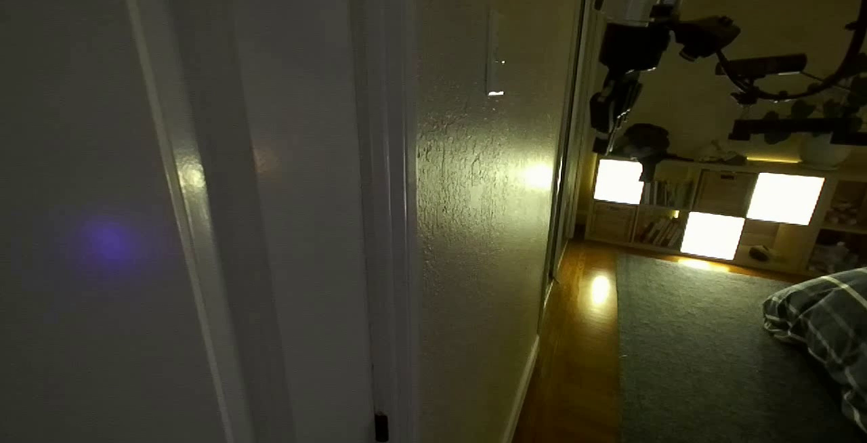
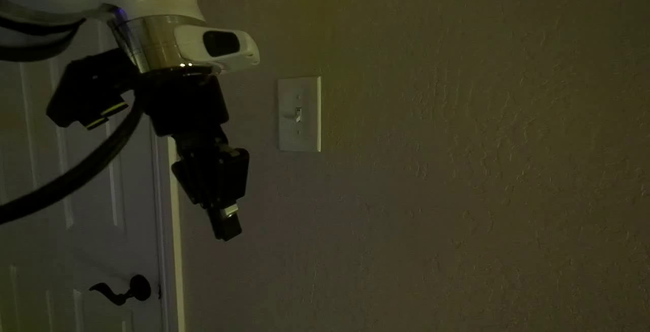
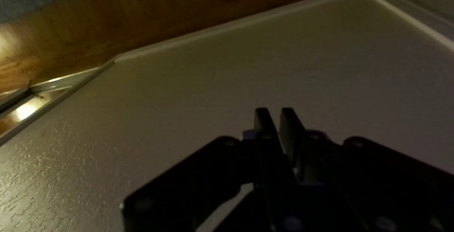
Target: Flip the switch
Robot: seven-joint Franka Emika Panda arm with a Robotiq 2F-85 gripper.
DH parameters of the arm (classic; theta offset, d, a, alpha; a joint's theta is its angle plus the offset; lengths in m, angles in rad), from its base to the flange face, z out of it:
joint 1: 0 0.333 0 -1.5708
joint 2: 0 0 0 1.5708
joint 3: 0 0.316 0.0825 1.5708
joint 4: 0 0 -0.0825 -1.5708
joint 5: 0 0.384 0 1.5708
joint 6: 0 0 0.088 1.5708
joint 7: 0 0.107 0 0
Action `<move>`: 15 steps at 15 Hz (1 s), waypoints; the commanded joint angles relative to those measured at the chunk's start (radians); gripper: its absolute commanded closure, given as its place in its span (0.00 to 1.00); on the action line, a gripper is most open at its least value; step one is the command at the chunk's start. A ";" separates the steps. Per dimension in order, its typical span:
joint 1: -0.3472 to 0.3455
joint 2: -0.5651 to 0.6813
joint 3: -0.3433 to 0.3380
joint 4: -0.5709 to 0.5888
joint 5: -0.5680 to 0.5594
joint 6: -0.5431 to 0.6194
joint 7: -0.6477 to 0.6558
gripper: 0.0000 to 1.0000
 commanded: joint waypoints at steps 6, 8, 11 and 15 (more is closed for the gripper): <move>-0.009 -0.013 0.045 0.004 0.003 -0.154 0.002 0.49; -0.009 -0.014 0.045 0.004 0.003 -0.159 0.002 0.36; -0.009 -0.016 0.045 0.004 0.003 -0.160 0.002 0.30; -0.009 -0.017 0.045 0.004 0.003 -0.160 0.002 0.30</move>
